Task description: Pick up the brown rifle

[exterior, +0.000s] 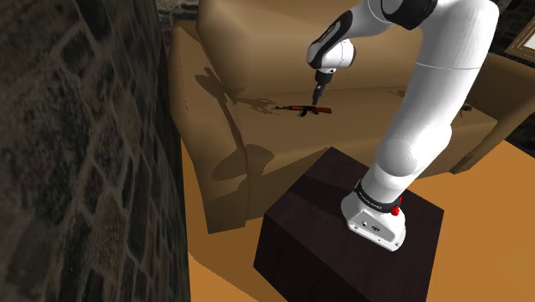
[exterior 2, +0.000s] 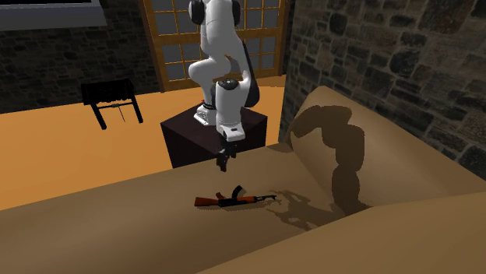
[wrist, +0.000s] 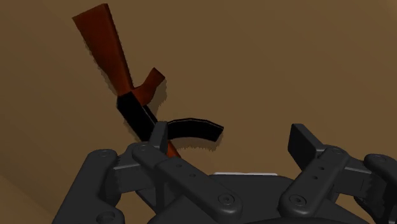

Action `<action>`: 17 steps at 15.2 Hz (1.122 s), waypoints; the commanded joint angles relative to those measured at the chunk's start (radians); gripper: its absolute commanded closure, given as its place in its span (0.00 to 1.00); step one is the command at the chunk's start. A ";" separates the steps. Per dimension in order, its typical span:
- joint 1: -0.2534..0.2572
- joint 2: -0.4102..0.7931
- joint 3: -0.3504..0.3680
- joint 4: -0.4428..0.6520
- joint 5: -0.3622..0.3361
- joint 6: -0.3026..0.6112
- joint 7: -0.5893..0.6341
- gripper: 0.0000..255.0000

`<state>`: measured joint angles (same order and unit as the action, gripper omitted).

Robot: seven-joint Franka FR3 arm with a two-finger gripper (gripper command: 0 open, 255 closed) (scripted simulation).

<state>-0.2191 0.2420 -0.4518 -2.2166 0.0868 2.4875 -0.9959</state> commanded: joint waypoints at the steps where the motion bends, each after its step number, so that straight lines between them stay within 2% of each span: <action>1: -0.038 0.082 0.017 0.063 0.059 0.018 -0.066 0.00; 5: -0.119 0.235 0.064 0.210 0.141 0.029 -0.159 0.00; 9: -0.190 0.369 0.104 0.360 0.186 0.022 -0.216 0.00; 17: -0.213 0.447 0.135 0.374 0.216 0.086 -0.234 0.00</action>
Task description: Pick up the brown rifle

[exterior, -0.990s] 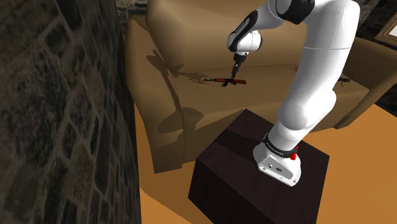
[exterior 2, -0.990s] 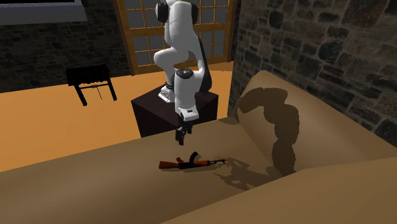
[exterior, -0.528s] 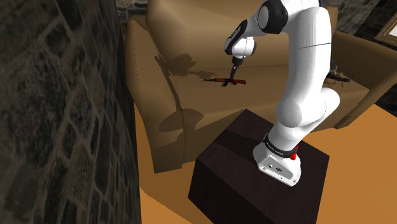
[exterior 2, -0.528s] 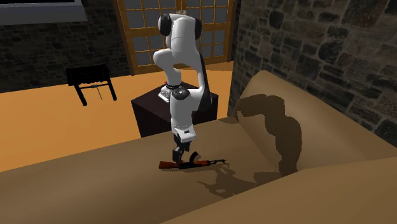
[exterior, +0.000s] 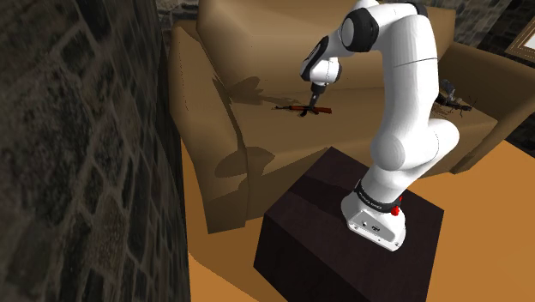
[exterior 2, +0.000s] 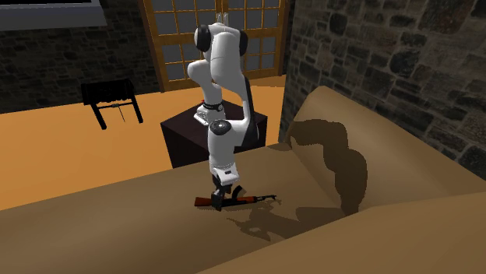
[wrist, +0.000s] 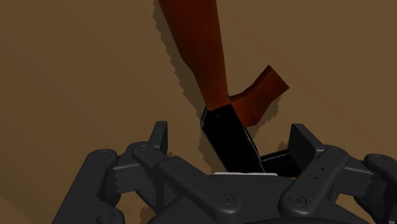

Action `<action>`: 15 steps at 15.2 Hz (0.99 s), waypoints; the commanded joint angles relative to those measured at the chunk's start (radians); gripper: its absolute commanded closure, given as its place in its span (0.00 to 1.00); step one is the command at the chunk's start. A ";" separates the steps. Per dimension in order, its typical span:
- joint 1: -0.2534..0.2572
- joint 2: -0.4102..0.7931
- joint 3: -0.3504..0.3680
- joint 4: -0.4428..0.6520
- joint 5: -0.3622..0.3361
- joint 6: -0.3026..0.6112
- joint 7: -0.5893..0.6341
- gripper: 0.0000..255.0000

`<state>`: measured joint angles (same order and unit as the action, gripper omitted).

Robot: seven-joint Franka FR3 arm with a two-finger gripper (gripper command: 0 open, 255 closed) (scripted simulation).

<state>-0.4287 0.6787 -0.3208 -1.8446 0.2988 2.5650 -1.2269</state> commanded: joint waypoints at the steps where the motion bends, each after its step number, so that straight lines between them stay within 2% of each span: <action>1: -0.004 0.010 0.004 0.002 0.004 0.008 -0.003 0.00; 2: -0.002 0.008 0.003 0.001 0.003 0.008 -0.001 1.00; 11: -0.004 0.010 0.004 0.002 0.004 0.008 -0.003 1.00; 15: 0.009 -0.032 -0.012 -0.007 -0.012 -0.025 0.006 1.00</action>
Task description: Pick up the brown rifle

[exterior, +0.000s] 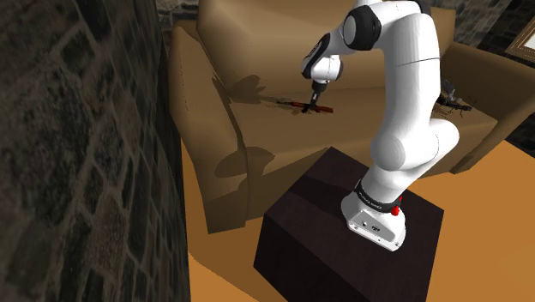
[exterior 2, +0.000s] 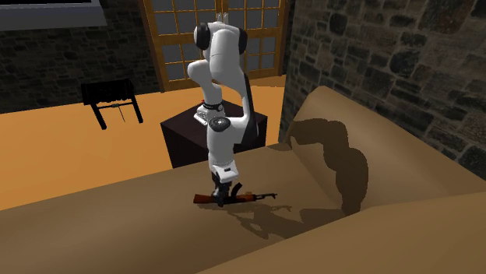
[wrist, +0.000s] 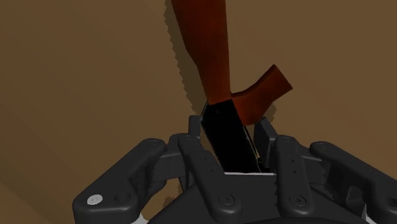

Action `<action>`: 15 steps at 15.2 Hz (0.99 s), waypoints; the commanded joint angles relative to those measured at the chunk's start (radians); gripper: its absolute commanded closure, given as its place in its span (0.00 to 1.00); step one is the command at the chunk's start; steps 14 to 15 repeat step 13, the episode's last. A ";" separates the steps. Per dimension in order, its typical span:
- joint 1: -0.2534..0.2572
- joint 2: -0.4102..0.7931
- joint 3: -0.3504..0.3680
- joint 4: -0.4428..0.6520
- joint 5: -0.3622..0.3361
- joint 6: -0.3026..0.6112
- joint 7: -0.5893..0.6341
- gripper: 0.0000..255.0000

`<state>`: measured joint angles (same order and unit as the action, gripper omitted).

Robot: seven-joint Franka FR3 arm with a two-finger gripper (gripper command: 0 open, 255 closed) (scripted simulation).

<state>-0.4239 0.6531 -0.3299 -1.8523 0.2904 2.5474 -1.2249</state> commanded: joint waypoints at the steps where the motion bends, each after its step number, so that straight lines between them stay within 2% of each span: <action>1: 0.007 -0.016 -0.007 -0.001 -0.007 -0.016 0.007 1.00; 11: 0.034 -0.113 -0.044 -0.006 -0.050 -0.105 0.032 1.00; 15: 0.035 -0.114 -0.045 -0.006 -0.051 -0.107 0.032 1.00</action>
